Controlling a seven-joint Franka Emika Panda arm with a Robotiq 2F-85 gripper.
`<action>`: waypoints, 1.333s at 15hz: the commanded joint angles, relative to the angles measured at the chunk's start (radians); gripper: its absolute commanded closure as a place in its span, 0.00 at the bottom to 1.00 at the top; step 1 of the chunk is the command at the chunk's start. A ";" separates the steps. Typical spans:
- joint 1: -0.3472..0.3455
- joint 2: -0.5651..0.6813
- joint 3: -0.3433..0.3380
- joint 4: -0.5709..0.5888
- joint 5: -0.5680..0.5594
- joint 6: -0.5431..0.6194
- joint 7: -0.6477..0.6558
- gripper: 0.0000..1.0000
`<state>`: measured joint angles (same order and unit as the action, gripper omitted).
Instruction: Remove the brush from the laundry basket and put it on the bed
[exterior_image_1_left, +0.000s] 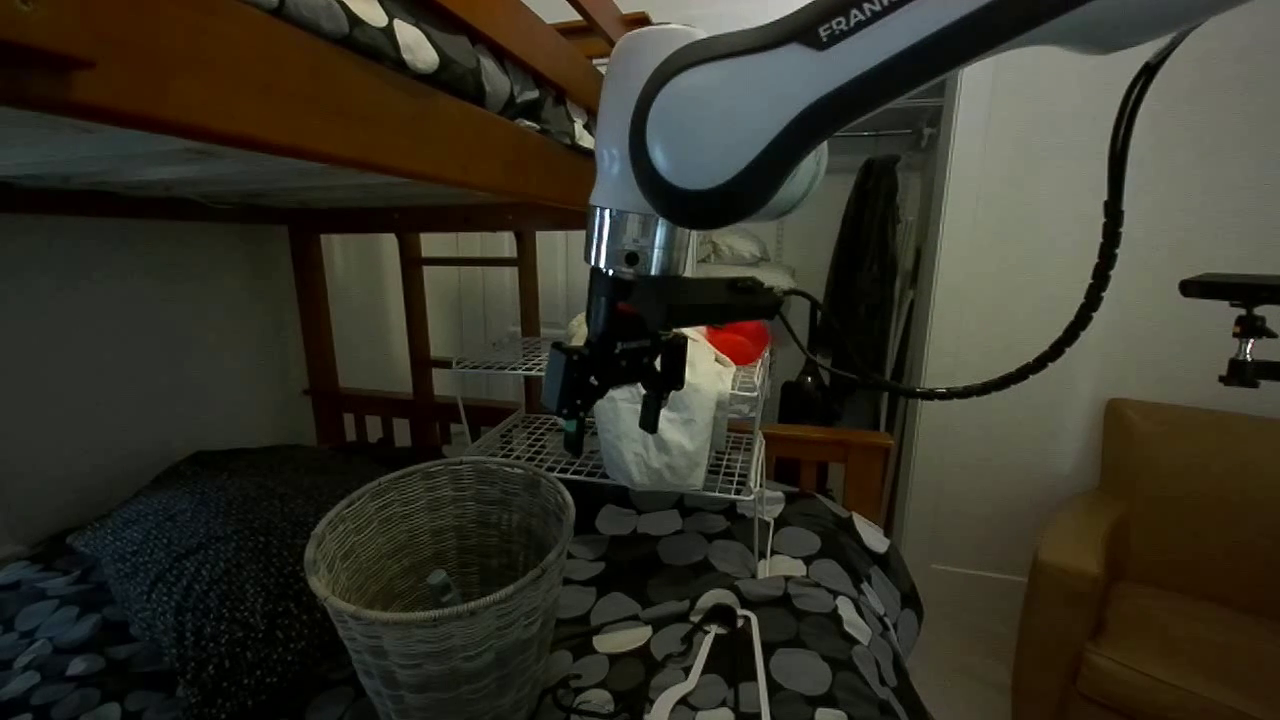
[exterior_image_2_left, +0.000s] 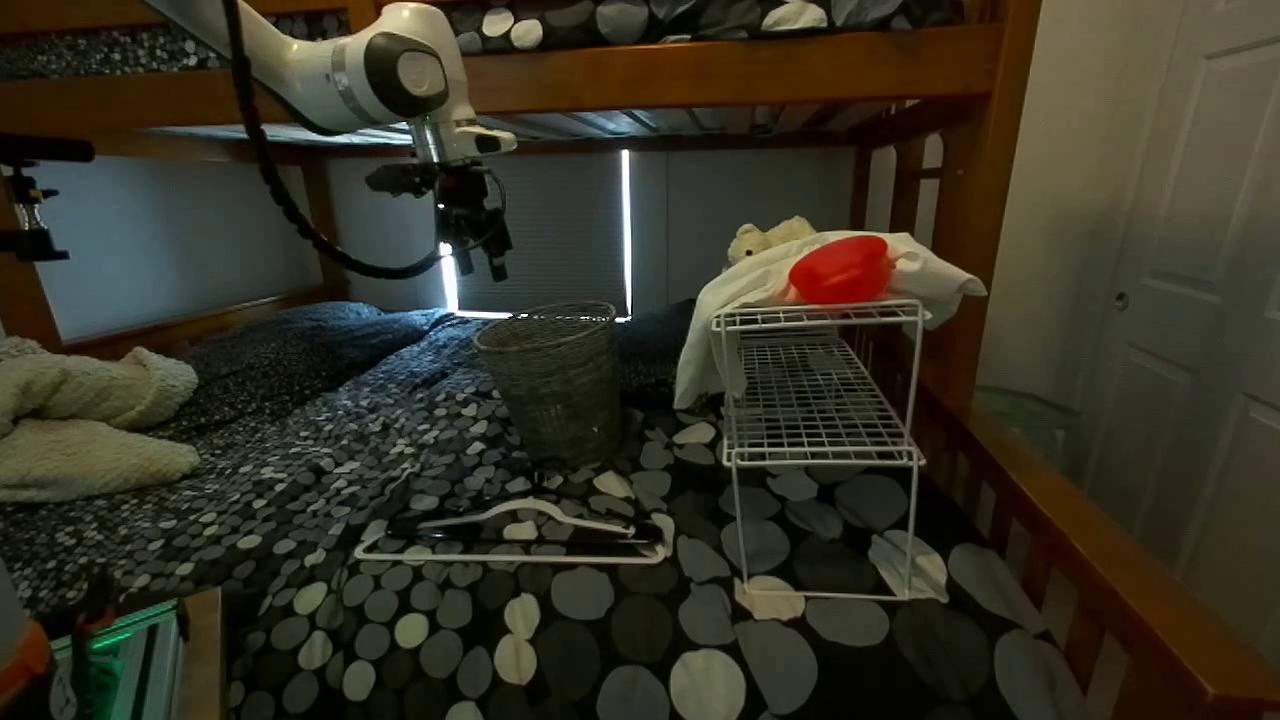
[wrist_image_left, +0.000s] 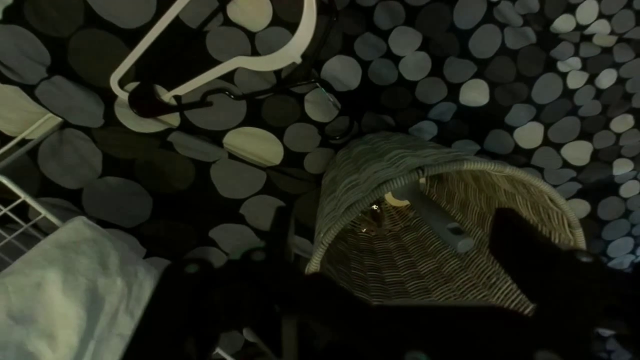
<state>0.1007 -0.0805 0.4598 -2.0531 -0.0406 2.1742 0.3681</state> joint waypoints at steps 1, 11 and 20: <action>0.063 0.011 -0.061 0.010 -0.008 -0.006 0.003 0.00; 0.287 0.315 -0.155 0.002 -0.316 0.422 0.266 0.00; 0.421 0.475 -0.323 0.161 -0.679 0.501 0.479 0.00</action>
<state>0.4783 0.3119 0.1885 -1.9765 -0.6086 2.6909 0.7827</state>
